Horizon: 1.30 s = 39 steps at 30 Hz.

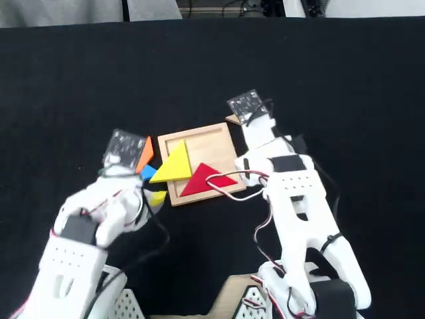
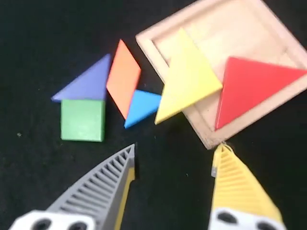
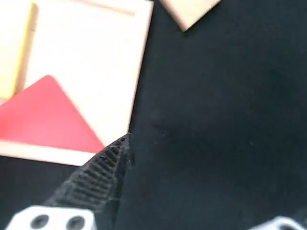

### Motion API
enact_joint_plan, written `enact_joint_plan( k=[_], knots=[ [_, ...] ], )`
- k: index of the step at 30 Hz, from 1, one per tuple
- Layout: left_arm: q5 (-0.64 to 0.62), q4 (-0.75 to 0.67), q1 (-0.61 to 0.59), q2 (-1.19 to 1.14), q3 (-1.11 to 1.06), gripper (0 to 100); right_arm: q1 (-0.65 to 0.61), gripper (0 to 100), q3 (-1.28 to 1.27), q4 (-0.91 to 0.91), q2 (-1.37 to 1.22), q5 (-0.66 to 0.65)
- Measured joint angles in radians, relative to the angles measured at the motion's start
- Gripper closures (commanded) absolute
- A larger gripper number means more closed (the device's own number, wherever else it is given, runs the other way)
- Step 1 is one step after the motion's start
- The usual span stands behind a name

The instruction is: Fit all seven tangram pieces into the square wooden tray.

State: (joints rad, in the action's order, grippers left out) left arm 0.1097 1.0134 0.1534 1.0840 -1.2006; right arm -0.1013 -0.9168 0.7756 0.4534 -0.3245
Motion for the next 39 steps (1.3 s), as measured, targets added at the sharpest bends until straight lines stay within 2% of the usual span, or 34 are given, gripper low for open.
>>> enact_joint_plan(
  k=[3, 9, 12, 16, 20, 25, 29, 34, 39],
  knots=[
    [-0.044, -0.002, 0.002, -0.206, 0.114, 74, 0.02, 47.9, -0.018, -0.008, 0.0, 0.0],
    [-0.094, 0.066, 0.005, -0.559, 0.359, 73, 0.029, 74.3, -0.031, -0.012, 0.0, -0.014],
    [-0.095, 0.141, 0.008, -0.704, 0.503, 73, 0.025, 82.3, -0.031, -0.017, 0.0, -0.014],
    [-0.046, 0.212, 0.011, -0.882, 0.671, 74, 0.029, 83.5, -0.052, -0.075, 0.0, -0.017],
    [-0.002, 0.224, 0.02, -1.003, 0.732, 74, 0.061, 84.4, -0.094, -0.152, 0.0, -0.018],
    [0.084, 0.216, 0.132, -1.007, 0.744, 73, 0.103, 99.1, -0.095, -0.187, 0.0, -0.003],
    [0.14, 0.155, 0.133, -1.013, 0.746, 73, 0.15, 98.6, -0.095, -0.212, 0.0, 0.063],
    [0.17, 0.132, 0.118, -1.068, 0.75, 74, 0.155, 98.7, -0.095, -0.215, 0.0, 0.075],
    [0.262, 0.107, 0.117, -1.092, 0.75, 74, 0.155, 98.7, -0.095, -0.218, 0.0, 0.078]
  ],
)
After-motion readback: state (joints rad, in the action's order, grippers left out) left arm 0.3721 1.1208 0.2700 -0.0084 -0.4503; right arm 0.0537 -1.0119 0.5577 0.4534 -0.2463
